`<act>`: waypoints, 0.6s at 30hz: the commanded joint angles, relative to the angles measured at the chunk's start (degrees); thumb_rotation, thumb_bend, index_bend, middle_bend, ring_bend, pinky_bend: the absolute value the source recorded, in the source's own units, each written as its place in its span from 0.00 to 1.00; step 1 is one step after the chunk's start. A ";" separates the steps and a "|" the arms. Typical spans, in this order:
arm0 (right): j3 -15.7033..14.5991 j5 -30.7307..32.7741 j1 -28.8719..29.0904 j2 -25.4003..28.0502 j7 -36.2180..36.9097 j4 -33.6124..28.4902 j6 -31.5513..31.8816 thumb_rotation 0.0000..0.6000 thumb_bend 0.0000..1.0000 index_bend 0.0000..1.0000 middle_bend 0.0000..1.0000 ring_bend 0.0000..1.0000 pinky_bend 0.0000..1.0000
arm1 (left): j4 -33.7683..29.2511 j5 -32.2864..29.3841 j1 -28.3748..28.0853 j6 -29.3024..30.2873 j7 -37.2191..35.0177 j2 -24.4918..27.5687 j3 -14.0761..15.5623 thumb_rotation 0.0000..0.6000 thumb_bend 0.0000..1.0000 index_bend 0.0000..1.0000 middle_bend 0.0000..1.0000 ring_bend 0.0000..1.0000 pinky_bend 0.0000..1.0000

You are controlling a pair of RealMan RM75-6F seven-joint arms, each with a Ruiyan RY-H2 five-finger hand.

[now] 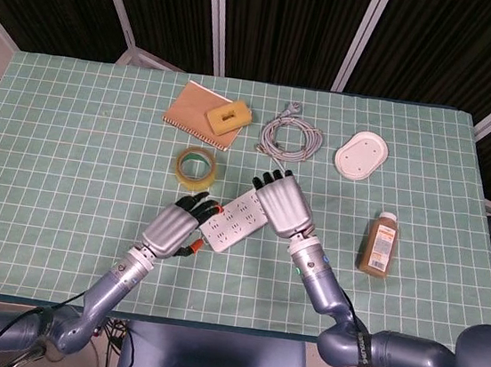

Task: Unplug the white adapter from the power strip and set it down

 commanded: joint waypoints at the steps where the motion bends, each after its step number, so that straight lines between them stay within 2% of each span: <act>1: -0.94 0.45 -1.43 1.58 -0.67 -1.29 1.15 1.00 0.82 0.61 0.49 0.44 0.66 | -3.47 -0.33 1.18 2.47 -1.99 3.71 -2.57 1.00 0.32 0.17 0.14 0.06 0.19; 6: -2.68 1.94 -3.79 3.21 -0.95 -2.28 2.29 1.00 0.78 0.53 0.46 0.39 0.70 | -7.61 -0.06 3.69 5.88 -3.14 9.38 -3.32 1.00 0.27 0.17 0.14 0.06 0.19; 9: -3.46 3.19 -5.03 3.39 -1.47 -2.03 3.20 1.00 0.64 0.41 0.38 0.32 0.42 | -9.29 0.75 5.64 7.63 -4.17 12.38 -2.38 1.00 0.23 0.16 0.14 0.06 0.18; 10: -3.66 4.00 -5.52 3.36 -1.67 -1.95 3.49 1.00 0.57 0.34 0.34 0.28 0.33 | -9.76 1.18 6.31 8.24 -4.51 13.27 -1.92 1.00 0.22 0.16 0.14 0.06 0.18; 12: -4.03 5.18 -6.25 3.19 -2.73 -1.73 4.40 1.00 0.45 0.15 0.23 0.18 0.23 | -10.43 2.20 7.82 9.83 -5.24 14.84 -0.95 1.00 0.21 0.16 0.14 0.06 0.18; 14: -4.33 6.22 -6.84 2.96 -3.92 -1.87 5.36 1.00 0.41 0.04 0.15 0.10 0.14 | -10.89 2.88 9.15 11.12 -5.89 16.00 -0.08 1.00 0.21 0.16 0.13 0.06 0.17; 18: -4.80 6.54 -8.18 2.96 -4.43 -2.61 7.45 1.00 0.38 0.00 0.01 0.00 0.02 | -11.60 4.07 12.03 13.79 -7.68 18.30 1.64 1.00 0.19 0.15 0.13 0.06 0.16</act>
